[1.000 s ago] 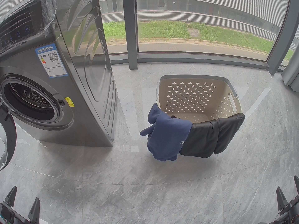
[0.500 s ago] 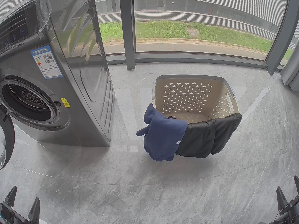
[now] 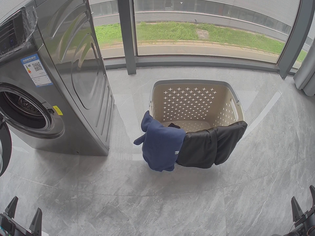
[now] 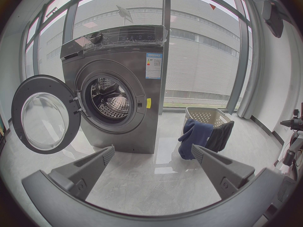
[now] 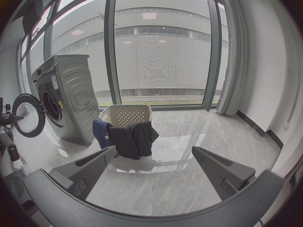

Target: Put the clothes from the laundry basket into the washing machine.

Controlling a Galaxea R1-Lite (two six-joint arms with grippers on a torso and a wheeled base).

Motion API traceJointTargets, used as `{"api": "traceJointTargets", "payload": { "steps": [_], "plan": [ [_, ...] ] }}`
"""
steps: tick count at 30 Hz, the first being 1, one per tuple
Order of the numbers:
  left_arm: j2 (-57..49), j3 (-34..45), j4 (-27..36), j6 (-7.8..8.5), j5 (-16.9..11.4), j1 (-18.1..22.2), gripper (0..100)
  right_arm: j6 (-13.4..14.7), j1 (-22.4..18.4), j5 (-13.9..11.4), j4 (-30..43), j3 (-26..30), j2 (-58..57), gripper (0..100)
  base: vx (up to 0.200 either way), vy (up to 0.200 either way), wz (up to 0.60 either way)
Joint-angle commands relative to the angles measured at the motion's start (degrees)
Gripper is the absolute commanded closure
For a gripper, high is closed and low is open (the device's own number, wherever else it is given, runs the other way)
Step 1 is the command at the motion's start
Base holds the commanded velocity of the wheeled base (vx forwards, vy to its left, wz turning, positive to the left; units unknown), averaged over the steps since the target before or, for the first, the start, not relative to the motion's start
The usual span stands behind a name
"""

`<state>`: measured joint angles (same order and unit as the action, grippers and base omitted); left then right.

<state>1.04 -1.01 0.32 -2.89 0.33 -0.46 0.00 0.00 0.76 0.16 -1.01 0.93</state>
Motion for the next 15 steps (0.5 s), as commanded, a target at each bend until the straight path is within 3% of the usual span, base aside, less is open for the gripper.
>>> {"api": "traceJointTargets", "payload": {
  "steps": [1, 5, 15],
  "plan": [
    [-0.95, 0.92, 0.03, -0.01, 0.02, 0.02, 0, 0.0, 0.0, 0.04, 0.02, 1.01, -0.93, 0, 0.2, 0.0, 0.0],
    [-0.95, 0.92, 0.03, -0.01, 0.02, 0.02, 0, 0.0, 0.0, 0.04, 0.02, 1.01, -0.93, 0, 0.2, 0.0, 0.0],
    [-0.95, 0.92, 0.03, -0.01, 0.02, 0.02, 0, 0.0, 0.0, 0.04, 0.02, 1.01, -0.93, 0, 0.0, -0.02, 0.0]
  ]
}}
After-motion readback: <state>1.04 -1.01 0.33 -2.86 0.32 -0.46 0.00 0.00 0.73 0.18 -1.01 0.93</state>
